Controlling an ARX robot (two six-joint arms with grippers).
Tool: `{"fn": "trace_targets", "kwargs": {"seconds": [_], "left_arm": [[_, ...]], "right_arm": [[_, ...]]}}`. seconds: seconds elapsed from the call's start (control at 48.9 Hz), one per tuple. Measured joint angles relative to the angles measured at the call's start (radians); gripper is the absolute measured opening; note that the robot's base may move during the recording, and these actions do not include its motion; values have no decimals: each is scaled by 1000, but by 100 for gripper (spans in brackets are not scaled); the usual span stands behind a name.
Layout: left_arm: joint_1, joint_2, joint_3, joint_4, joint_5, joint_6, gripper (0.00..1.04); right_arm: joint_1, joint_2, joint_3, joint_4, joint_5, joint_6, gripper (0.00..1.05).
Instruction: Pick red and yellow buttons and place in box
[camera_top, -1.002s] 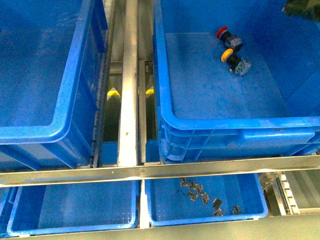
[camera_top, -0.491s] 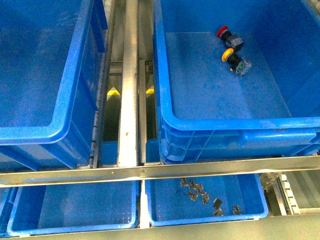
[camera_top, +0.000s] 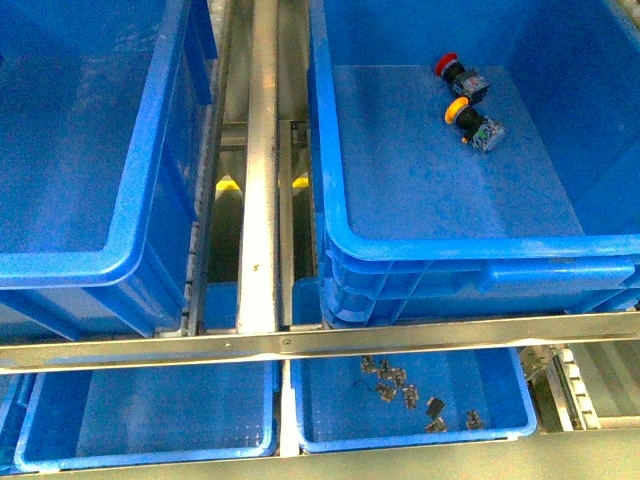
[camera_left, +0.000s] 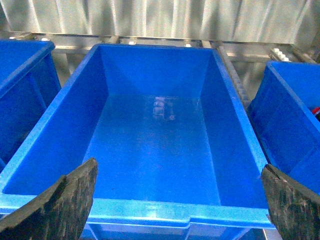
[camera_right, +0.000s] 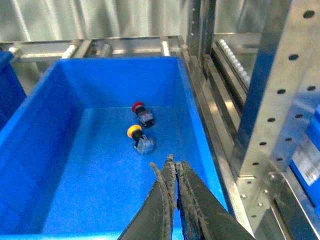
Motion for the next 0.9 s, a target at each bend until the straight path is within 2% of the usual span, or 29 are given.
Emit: {"fn": "trace_targets", "kwargs": {"seconds": [0.593, 0.899], "left_arm": [[0, 0, 0, 0, 1, 0, 97], [0, 0, 0, 0, 1, 0, 97]], "right_arm": [[-8, -356, -3, -333, -5, 0, 4], [-8, -451, -3, -427, -5, 0, 4]]}}
